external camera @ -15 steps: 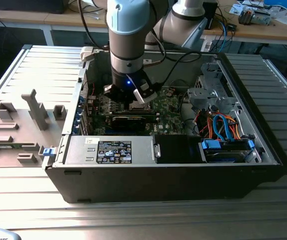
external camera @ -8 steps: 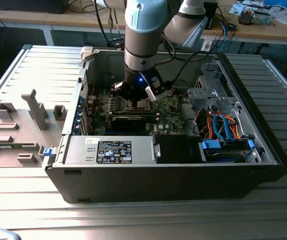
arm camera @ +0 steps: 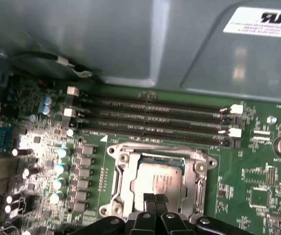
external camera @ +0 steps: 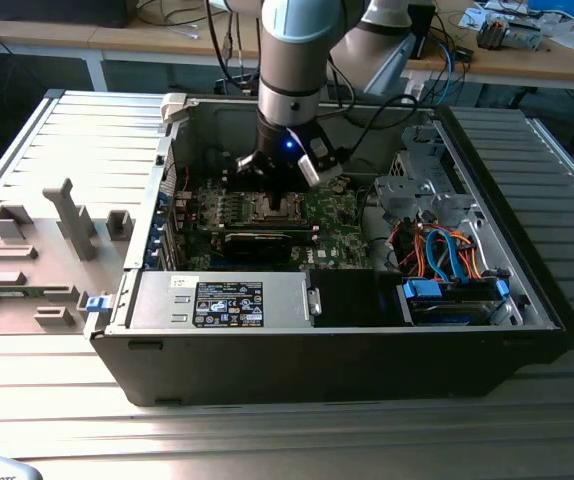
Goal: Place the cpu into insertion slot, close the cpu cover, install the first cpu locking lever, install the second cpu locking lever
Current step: 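Install the second cpu locking lever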
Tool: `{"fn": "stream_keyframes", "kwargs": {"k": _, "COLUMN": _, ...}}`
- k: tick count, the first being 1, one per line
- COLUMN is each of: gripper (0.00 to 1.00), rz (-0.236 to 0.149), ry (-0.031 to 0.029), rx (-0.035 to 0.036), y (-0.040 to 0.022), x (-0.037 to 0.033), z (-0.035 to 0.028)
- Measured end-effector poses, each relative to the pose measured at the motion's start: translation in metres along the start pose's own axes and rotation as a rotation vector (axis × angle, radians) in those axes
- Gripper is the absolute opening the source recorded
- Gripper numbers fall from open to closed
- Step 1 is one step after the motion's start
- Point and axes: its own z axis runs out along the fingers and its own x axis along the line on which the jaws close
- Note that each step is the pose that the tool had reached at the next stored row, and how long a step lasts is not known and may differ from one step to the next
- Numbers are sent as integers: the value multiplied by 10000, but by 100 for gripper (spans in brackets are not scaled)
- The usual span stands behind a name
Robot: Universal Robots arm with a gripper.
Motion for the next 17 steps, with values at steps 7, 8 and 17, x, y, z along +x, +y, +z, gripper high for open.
{"fn": "stream_keyframes", "kwargs": {"k": 7, "gripper": 11, "rz": 50, "ry": 163, "rx": 1369, "y": 88, "x": -21, "z": -45}}
{"fn": "stream_keyframes", "kwargs": {"k": 8, "gripper": 11, "rz": 50, "ry": 163, "rx": 1370, "y": 89, "x": -20, "z": -79}}
{"fn": "stream_keyframes", "kwargs": {"k": 17, "gripper": 11, "rz": 50, "ry": 158, "rx": 1332, "y": 92, "x": -18, "z": -131}}
